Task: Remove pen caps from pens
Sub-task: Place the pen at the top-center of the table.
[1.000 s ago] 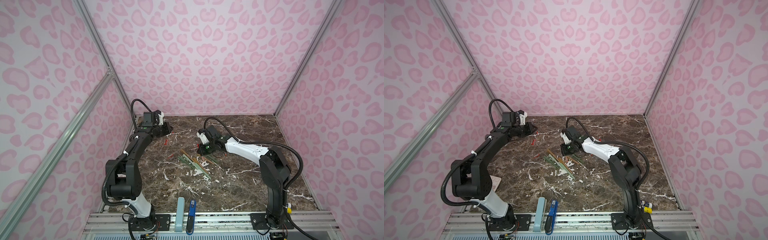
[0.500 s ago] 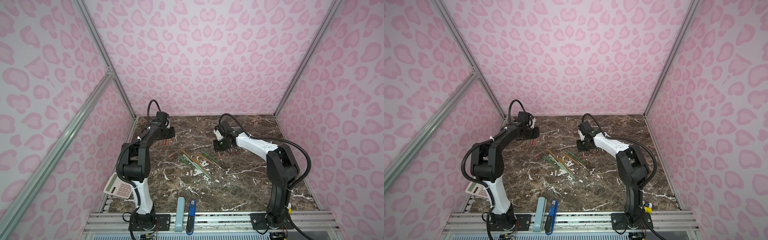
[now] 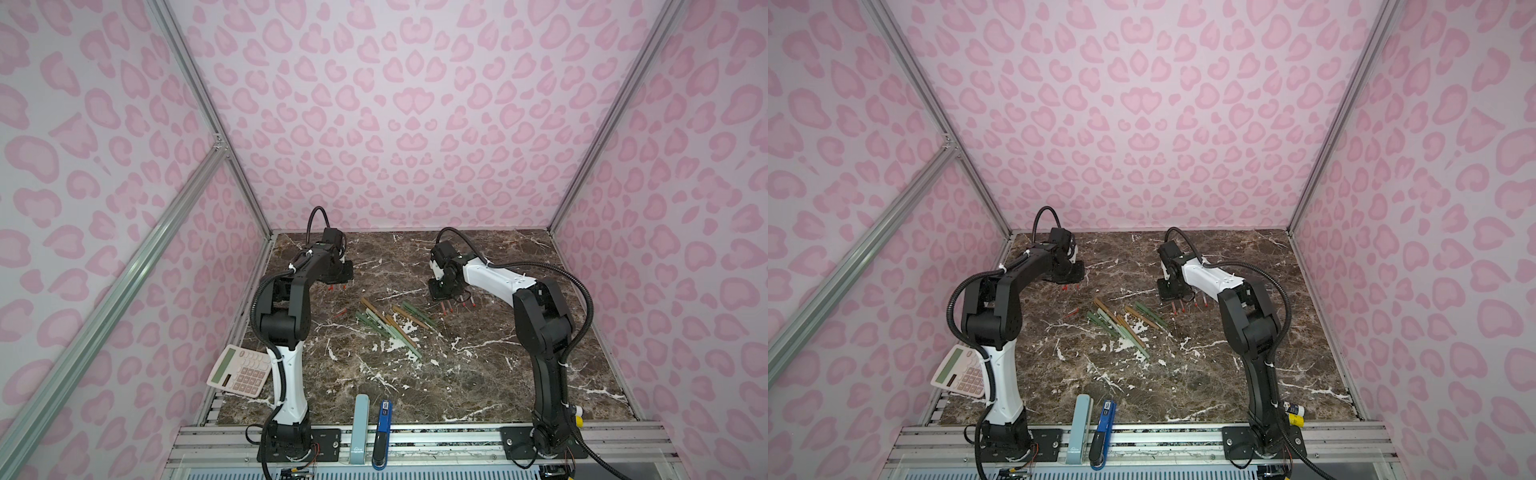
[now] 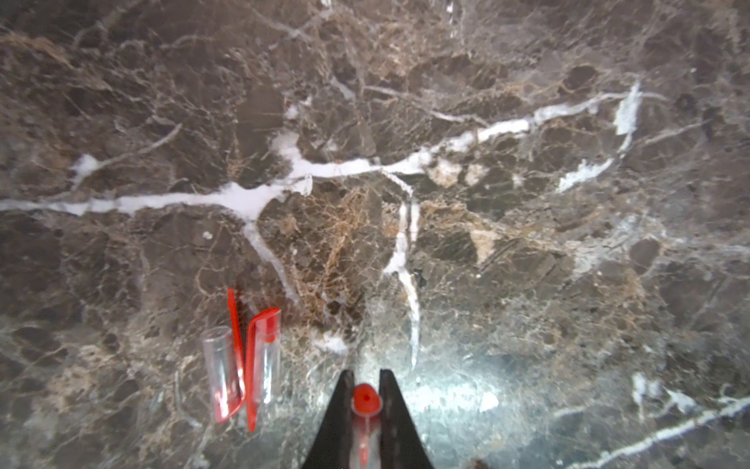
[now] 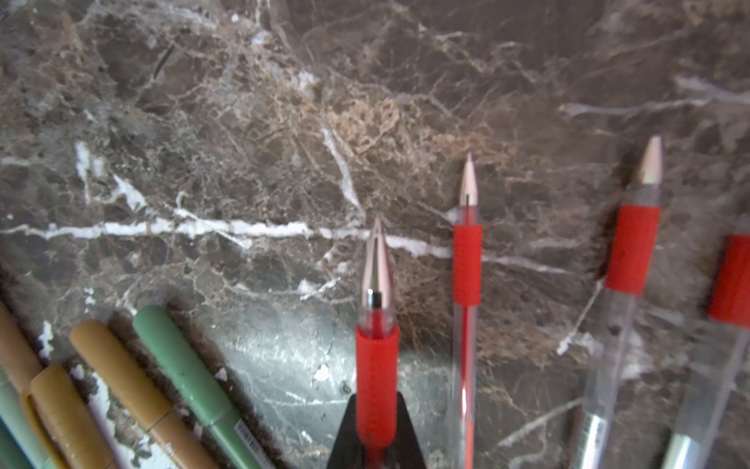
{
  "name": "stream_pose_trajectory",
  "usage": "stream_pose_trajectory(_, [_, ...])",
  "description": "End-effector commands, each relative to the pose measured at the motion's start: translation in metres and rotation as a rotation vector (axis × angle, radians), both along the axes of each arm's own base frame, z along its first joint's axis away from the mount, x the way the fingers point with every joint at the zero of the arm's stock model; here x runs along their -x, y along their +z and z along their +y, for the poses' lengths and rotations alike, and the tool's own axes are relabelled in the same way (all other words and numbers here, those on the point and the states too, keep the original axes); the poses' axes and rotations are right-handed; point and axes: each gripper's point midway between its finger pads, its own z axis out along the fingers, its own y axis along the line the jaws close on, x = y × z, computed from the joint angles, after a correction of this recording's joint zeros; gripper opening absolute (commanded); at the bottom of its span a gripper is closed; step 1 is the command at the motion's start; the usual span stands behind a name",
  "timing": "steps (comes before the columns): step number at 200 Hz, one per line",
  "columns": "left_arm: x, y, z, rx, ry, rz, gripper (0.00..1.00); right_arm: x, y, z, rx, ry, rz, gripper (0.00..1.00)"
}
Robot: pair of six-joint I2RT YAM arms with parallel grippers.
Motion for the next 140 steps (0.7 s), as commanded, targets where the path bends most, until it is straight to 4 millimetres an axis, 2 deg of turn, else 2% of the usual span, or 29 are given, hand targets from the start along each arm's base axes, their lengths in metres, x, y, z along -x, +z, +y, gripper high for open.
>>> stream_pose_trajectory(1, [-0.002, -0.006, 0.004, -0.029, -0.007, 0.023, 0.15, 0.004, -0.011, -0.005, 0.036, -0.002, 0.035, 0.00])
stream_pose_trajectory(53, [-0.003, -0.016, 0.013, -0.077, 0.006, 0.040, 0.22, 0.005, -0.017, -0.007, 0.044, -0.004, 0.042, 0.02])
stream_pose_trajectory(79, [-0.002, -0.018, 0.012, -0.074, 0.000, 0.046, 0.30, 0.004, -0.019, -0.009, 0.055, -0.009, 0.039, 0.03])
stream_pose_trajectory(106, [-0.003, -0.010, 0.013, -0.073, 0.008, 0.032, 0.31, 0.001, -0.023, -0.009, 0.058, -0.014, 0.042, 0.04])
stream_pose_trajectory(140, [-0.003, 0.013, 0.009, -0.049, 0.005, -0.010, 0.35, -0.001, -0.028, -0.010, 0.070, -0.016, 0.047, 0.07])
